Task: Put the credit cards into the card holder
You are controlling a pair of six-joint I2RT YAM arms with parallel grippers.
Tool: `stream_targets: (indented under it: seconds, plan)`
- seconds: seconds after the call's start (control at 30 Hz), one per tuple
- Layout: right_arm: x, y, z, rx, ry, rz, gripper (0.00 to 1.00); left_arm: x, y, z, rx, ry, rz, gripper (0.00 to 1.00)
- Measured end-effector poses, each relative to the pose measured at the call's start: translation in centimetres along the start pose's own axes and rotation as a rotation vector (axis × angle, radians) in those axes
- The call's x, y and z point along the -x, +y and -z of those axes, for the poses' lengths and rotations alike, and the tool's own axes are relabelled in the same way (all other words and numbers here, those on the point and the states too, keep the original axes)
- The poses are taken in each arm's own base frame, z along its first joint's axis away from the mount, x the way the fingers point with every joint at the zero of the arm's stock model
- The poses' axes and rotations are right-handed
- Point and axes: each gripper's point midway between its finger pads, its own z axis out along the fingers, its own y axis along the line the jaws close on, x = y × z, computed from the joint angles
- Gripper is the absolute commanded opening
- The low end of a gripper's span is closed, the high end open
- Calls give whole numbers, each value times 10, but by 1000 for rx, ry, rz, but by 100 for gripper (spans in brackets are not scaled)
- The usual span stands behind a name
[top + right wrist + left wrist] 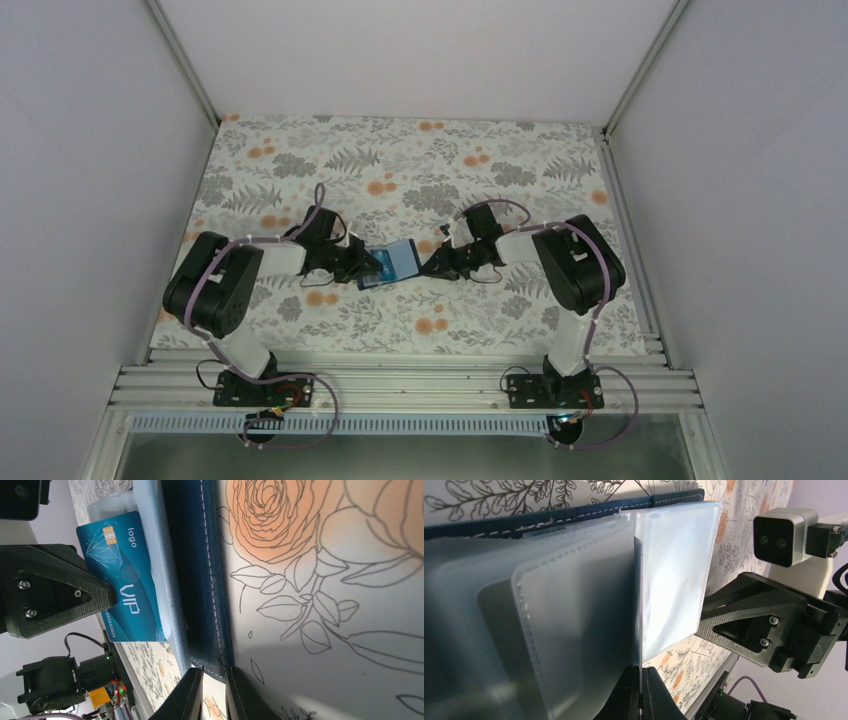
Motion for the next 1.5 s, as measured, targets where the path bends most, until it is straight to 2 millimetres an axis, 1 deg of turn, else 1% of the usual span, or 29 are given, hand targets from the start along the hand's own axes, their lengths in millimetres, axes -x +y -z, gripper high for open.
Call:
stream_targets:
  seconds: [0.27, 0.87, 1.23, 1.5]
  plan:
    - [0, 0, 0, 1, 1, 5, 15, 2, 0, -6, -20, 27, 9, 2]
    - [1, 0, 0, 0, 0, 5, 14, 5, -7, -8, -54, 42, -11, 2]
    - [2, 0, 0, 0, -2, 8, 14, 12, -13, -10, -59, 44, -97, 2]
    - [1, 0, 0, 0, 3, 15, 14, 17, -14, -11, -53, 48, -153, 2]
